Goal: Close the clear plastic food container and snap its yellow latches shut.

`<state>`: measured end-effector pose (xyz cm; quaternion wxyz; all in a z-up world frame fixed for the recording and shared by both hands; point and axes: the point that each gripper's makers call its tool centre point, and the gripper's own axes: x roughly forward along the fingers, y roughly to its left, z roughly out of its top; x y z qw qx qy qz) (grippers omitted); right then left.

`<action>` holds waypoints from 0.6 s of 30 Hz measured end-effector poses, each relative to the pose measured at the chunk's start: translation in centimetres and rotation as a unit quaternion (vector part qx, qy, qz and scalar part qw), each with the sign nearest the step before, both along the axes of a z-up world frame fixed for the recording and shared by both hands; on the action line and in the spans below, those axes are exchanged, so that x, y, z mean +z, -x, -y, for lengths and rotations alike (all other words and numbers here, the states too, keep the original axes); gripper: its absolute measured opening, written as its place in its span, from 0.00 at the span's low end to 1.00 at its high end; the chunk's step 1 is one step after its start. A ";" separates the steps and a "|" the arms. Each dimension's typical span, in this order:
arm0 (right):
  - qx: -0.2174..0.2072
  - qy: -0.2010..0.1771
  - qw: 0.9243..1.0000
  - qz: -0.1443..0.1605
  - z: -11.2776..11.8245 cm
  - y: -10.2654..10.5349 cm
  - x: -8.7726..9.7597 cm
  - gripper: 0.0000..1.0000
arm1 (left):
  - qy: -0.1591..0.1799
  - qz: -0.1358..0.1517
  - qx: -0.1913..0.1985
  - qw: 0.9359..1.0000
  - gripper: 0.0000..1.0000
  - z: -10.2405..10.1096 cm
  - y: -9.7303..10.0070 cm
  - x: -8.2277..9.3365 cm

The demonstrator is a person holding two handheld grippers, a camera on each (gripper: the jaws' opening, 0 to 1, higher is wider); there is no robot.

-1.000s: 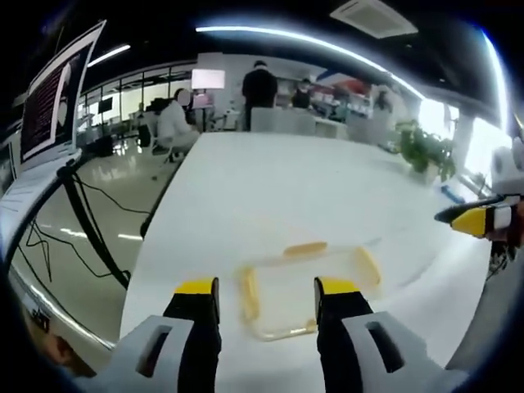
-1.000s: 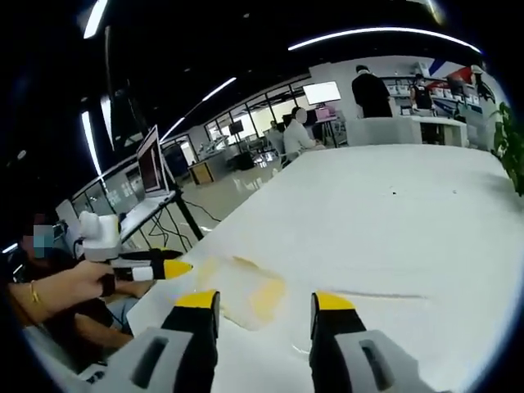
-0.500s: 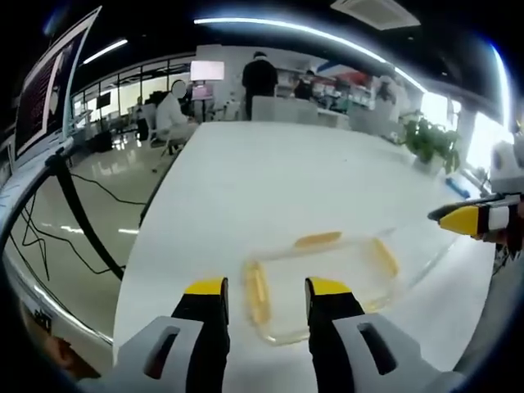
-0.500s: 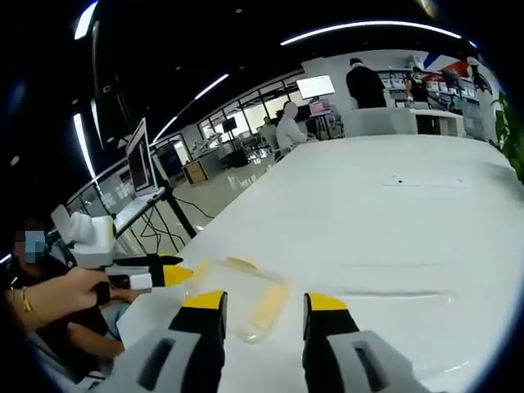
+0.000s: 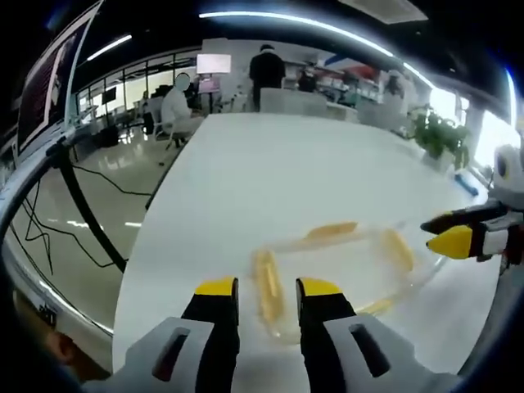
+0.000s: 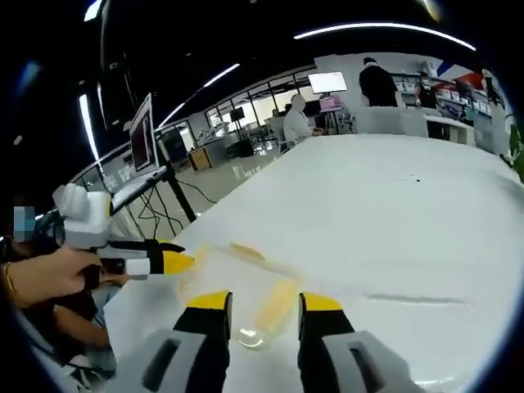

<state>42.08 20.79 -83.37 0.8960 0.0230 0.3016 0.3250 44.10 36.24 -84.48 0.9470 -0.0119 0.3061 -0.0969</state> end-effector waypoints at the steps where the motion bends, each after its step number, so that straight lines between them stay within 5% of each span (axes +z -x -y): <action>1: 0.000 0.003 1.000 -0.003 -0.2 0.1 -0.4 0.28 | -0.001 -0.001 0.000 1.000 0.23 0.0 0.0 -0.1; 18: -0.009 0.016 0.999 -0.027 -0.8 -0.8 -2.3 0.12 | -0.006 -0.014 0.010 1.000 0.13 -0.2 -0.3 -1.1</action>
